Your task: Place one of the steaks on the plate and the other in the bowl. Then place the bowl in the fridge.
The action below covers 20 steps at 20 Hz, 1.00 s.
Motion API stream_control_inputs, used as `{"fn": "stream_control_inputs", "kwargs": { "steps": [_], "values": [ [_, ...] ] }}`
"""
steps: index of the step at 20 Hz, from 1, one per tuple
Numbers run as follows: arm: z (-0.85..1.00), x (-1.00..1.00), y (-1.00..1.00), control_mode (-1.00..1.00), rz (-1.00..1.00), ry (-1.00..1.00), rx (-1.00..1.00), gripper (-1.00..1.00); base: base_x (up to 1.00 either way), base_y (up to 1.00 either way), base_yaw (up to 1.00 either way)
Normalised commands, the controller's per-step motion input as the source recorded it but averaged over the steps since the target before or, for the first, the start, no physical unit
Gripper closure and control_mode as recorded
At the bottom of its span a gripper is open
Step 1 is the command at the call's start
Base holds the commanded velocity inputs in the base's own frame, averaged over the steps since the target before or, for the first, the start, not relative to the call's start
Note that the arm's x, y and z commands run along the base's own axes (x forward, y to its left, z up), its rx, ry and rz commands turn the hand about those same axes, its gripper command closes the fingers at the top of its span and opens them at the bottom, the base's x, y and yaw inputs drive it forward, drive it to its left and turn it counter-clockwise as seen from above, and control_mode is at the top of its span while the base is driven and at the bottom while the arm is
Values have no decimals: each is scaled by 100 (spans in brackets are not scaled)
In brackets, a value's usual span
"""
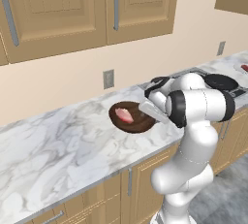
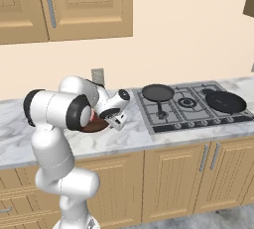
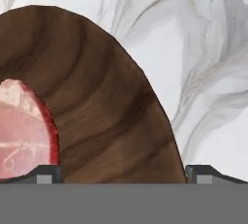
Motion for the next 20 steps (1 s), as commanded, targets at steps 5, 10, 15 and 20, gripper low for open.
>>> {"fn": "stream_control_inputs", "kwargs": {
  "steps": [5, 10, 15, 20],
  "values": [
    [0, 0, 0, -100, 0, 0, 0, 100, 0, 0, 0],
    [0, 0, 3, -100, 0, 0, 0, 100, 0, 0, 0],
    [0, 0, 14, -100, 0, 0, 0, 100, 0, 0, 0],
    [11, -11, 2, -100, -11, 2, 1, 100, 0, 0, 0]
  ]
}}
